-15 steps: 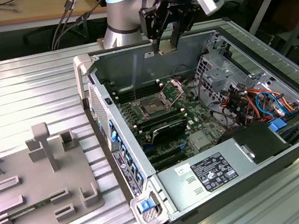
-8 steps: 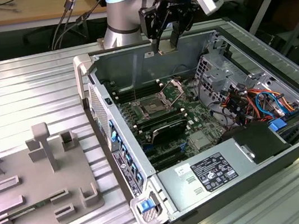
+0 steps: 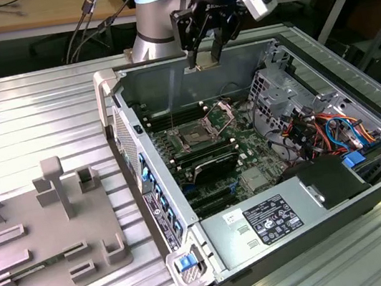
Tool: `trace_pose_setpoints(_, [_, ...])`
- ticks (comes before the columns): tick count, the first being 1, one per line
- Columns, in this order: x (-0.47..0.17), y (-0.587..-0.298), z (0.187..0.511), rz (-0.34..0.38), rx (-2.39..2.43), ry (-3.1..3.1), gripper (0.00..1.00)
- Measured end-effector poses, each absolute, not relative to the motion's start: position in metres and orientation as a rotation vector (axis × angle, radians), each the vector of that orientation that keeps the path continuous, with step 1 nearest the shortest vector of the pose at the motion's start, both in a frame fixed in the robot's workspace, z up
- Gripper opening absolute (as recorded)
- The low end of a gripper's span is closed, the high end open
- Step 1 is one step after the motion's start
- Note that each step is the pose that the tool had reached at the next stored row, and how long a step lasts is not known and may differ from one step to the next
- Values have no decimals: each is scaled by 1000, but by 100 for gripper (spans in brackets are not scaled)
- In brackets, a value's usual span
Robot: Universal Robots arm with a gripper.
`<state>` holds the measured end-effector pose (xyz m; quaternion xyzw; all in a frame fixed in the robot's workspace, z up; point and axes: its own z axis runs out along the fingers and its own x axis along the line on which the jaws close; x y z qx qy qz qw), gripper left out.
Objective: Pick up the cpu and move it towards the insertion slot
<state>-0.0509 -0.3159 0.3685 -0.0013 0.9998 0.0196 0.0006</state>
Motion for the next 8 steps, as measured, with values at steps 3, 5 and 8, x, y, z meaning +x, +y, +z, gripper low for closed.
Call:
trace_pose_setpoints(3, [-51,-312,367,61,9,3140,55])
trace_pose_setpoints(5, [-51,-312,367,62,9,3140,55])
trace_pose_setpoints(8, [-51,-312,367,61,9,3140,55])
